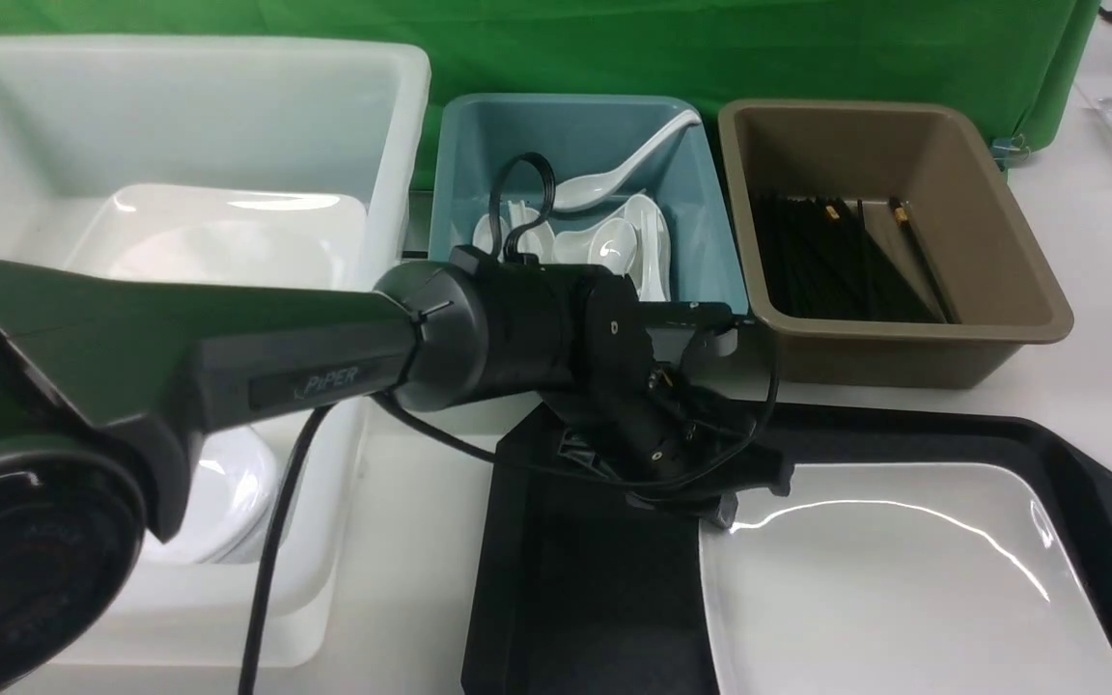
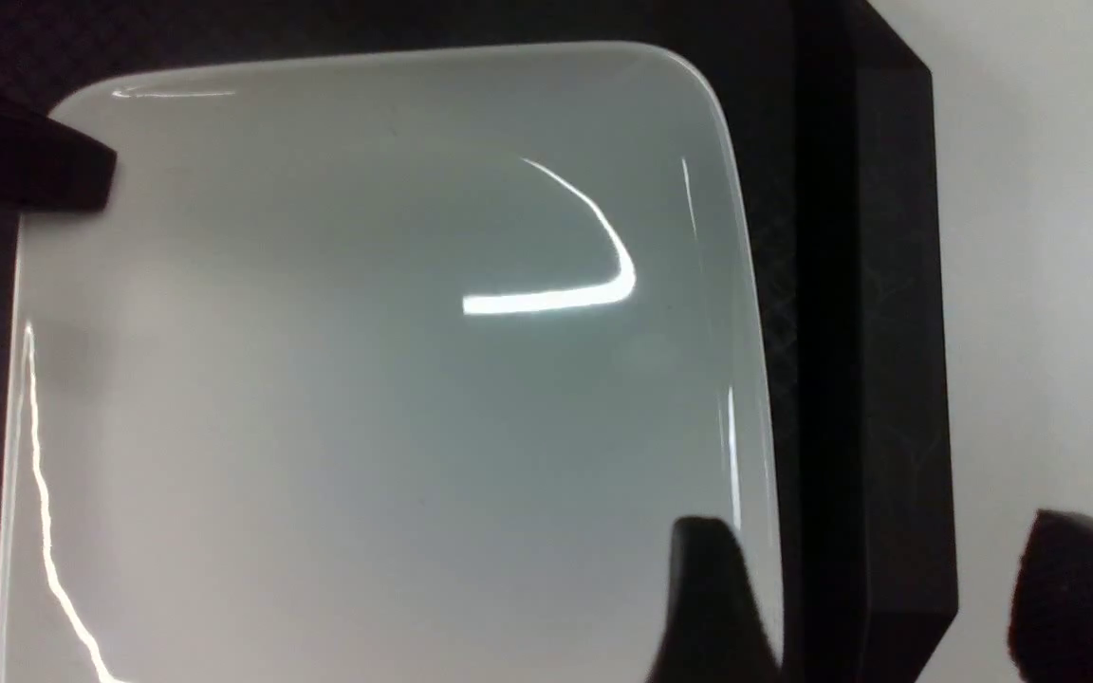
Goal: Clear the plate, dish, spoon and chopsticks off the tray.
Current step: Use the left arm to grab a plate from the dinner plate, then use the left arm to put the plate into the large storage box on the left
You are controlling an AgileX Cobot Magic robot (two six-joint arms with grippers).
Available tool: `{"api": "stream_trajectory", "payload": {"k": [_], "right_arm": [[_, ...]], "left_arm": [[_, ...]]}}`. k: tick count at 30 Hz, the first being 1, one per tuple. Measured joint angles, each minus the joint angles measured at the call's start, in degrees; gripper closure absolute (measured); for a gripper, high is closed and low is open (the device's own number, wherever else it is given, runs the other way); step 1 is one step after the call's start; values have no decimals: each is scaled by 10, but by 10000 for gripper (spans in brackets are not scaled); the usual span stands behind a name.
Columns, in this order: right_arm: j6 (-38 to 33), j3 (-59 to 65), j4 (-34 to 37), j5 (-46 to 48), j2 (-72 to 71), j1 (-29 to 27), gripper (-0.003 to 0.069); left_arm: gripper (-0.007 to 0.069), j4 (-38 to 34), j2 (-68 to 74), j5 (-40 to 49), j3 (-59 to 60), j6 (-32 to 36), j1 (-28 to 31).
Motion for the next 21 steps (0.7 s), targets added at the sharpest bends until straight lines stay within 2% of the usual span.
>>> {"api": "stream_trajectory", "payload": {"k": [7, 21], "right_arm": [[-1, 0, 0, 0, 0, 0, 211], [-1, 0, 0, -17, 0, 0, 211]], "left_arm": [[568, 2, -29, 19, 0, -3, 12], [607, 82, -172, 76, 0, 1, 23]]}}
